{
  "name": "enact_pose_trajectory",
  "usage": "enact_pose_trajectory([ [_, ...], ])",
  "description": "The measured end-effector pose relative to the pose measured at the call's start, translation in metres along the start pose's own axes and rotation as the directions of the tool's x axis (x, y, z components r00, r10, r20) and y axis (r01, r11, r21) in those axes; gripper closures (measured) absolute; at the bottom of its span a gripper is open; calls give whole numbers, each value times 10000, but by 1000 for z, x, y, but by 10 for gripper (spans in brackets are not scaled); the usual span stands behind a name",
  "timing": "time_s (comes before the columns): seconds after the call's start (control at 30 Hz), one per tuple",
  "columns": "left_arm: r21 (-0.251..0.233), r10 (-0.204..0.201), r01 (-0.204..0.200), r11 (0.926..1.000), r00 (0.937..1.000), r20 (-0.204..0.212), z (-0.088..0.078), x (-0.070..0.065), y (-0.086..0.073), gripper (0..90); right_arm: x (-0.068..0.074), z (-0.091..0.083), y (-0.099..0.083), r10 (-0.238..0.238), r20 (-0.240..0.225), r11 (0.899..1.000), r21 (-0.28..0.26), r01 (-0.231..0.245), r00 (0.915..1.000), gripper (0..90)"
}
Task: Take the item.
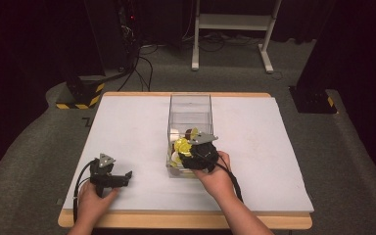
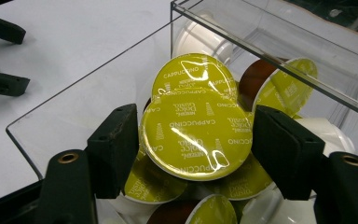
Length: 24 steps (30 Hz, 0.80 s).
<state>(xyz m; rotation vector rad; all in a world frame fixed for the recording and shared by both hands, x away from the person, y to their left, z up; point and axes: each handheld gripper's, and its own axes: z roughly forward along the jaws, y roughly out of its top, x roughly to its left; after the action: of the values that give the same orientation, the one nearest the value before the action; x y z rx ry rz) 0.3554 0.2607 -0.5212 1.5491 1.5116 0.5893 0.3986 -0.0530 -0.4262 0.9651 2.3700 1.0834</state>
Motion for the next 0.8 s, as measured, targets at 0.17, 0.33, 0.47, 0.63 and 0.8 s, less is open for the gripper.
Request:
enact_pose_trajectory([
  [0.17,7,11,-11,10000,10000,-1,0,0,0,12,0,1,0,-43,-33,9999,166,44,10000,358],
  [0.33,-1,1,-1,10000,10000,0,0,0,0,12,-1,1,1,-21,-82,9998,200,22,10000,371],
  [0.47,-4,-6,6,10000,10000,0,0,0,0,12,0,0,0,4,-97,10000,83,-3,10000,373],
  [0.63,-4,5,-5,10000,10000,2,0,0,0,12,0,-3,0,-49,-57,9999,-118,49,10000,373],
  [0.8,1,8,-8,10000,10000,1,0,0,0,12,0,-7,-2,-82,-26,9993,-376,81,10000,374],
])
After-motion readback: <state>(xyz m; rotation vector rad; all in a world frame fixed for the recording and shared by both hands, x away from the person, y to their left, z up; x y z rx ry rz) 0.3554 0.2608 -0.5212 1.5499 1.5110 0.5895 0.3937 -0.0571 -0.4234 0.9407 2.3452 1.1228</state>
